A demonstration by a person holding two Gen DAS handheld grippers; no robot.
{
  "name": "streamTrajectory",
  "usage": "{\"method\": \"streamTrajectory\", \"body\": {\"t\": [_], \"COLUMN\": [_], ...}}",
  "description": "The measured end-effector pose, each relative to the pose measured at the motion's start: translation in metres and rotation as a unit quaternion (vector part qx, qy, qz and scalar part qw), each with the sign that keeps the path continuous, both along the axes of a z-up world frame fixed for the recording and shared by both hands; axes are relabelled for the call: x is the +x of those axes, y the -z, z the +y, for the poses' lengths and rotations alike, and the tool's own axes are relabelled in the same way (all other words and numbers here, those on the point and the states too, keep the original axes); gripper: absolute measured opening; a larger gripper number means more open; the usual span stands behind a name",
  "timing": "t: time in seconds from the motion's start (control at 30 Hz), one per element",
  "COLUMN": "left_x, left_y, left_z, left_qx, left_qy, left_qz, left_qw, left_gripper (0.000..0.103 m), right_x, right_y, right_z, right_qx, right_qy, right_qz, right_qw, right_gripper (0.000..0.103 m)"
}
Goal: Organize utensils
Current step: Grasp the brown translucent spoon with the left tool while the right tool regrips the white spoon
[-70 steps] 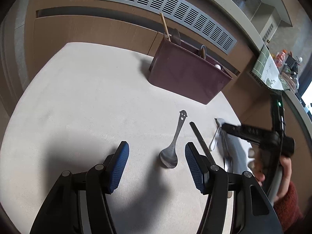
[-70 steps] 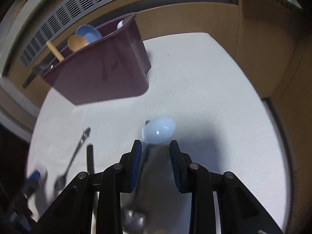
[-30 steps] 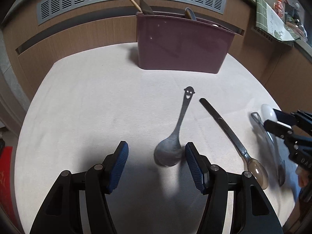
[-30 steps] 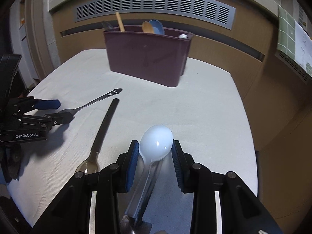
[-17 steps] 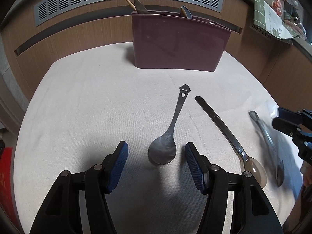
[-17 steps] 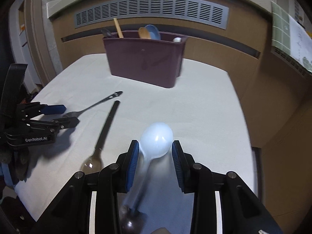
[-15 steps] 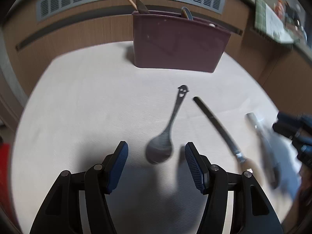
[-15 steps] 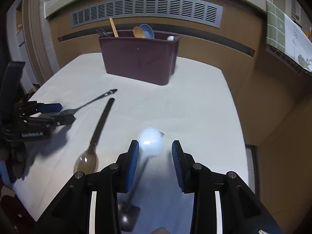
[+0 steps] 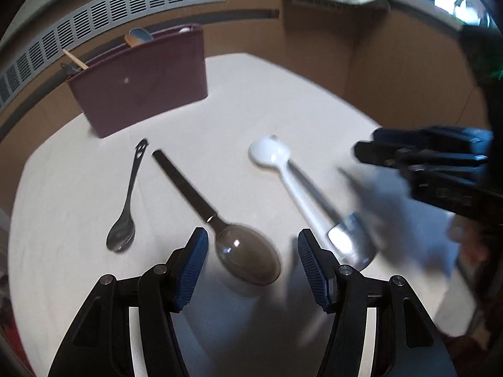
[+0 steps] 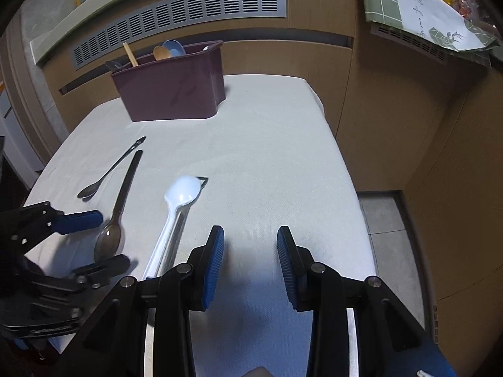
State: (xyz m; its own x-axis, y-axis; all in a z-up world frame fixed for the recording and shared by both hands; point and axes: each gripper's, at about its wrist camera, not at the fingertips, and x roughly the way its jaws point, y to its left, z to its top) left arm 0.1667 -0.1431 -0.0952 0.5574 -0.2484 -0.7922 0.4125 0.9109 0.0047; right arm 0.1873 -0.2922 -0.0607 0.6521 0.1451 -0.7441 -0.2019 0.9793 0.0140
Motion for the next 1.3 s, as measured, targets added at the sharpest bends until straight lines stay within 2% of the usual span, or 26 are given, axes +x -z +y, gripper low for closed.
{"method": "streamTrajectory", "body": {"t": [0.1, 0.2, 0.27, 0.3, 0.33, 0.47, 0.57, 0.63, 0.73, 0.83, 0.9, 1.0, 1.1, 1.17, 1.2, 1.23, 1.3], "left_x": [0.002, 0.007, 0.009, 0.009, 0.009, 0.004, 0.0, 0.001, 0.001, 0.004, 0.002, 0.006, 0.01, 0.014, 0.015, 0.018, 0.02], "left_y": [0.002, 0.003, 0.003, 0.003, 0.003, 0.003, 0.002, 0.002, 0.002, 0.002, 0.003, 0.005, 0.006, 0.006, 0.006, 0.005, 0.003], "left_z": [0.018, 0.047, 0.062, 0.067, 0.074, 0.087, 0.076, 0.068, 0.068, 0.074, 0.075, 0.065, 0.063, 0.066, 0.068, 0.073, 0.083], "left_qx": [-0.005, -0.008, -0.021, -0.029, -0.048, -0.099, -0.1, -0.083, -0.081, -0.107, -0.12, -0.091, -0.076, -0.075, -0.077, -0.084, -0.105], "left_qy": [-0.031, -0.083, -0.102, -0.107, -0.105, -0.084, -0.064, -0.062, -0.078, -0.106, -0.131, -0.132, -0.142, -0.152, -0.156, -0.164, -0.169], "left_qz": [0.006, 0.008, 0.013, 0.016, 0.021, 0.027, 0.025, 0.016, 0.012, 0.013, 0.008, -0.002, -0.005, -0.005, -0.005, -0.004, -0.002], "left_qw": [0.9995, 0.9965, 0.9945, 0.9937, 0.9931, 0.9912, 0.9926, 0.9945, 0.9936, 0.9885, 0.984, 0.987, 0.9869, 0.9856, 0.9847, 0.9829, 0.98], "left_gripper": [0.06, 0.06, 0.06, 0.06, 0.06, 0.06, 0.06, 0.06, 0.06, 0.06, 0.06, 0.059, 0.053, 0.046, 0.037, 0.034, 0.034], "right_x": [-0.011, -0.014, -0.01, -0.006, -0.001, 0.016, 0.029, 0.034, 0.036, 0.036, 0.036, 0.035, 0.032, 0.028, 0.024, 0.022, 0.02], "right_y": [0.002, 0.005, 0.008, 0.01, 0.014, 0.021, 0.021, 0.02, 0.022, 0.022, 0.022, 0.023, 0.023, 0.021, 0.018, 0.015, 0.011], "right_z": [0.011, 0.021, 0.03, 0.035, 0.04, 0.053, 0.059, 0.055, 0.036, 0.019, 0.018, 0.022, 0.025, 0.026, 0.026, 0.026, 0.027], "right_qx": [0.005, 0.021, 0.029, 0.026, 0.016, -0.007, -0.022, -0.031, -0.038, -0.002, 0.002, -0.005, -0.012, -0.012, -0.005, 0.007, 0.032], "right_qy": [-0.033, -0.052, -0.06, -0.061, -0.058, -0.054, -0.057, -0.043, -0.013, -0.01, -0.007, 0.0, 0.006, 0.009, 0.005, -0.002, -0.02], "right_qz": [0.002, 0.009, 0.015, 0.02, 0.025, 0.033, 0.031, 0.029, 0.025, 0.032, 0.03, 0.021, 0.012, 0.006, -0.001, -0.003, 0.001], "right_qw": [0.999, 0.998, 0.998, 0.998, 0.998, 0.998, 0.998, 0.998, 0.999, 0.999, 1.0, 1.0, 1.0, 1.0, 1.0, 1.0, 0.999], "right_gripper": [0.032, 0.032, 0.032, 0.029, 0.022, 0.018, 0.012, 0.008, 0.008, 0.008, 0.008, 0.008, 0.009, 0.014, 0.016, 0.018, 0.022]}}
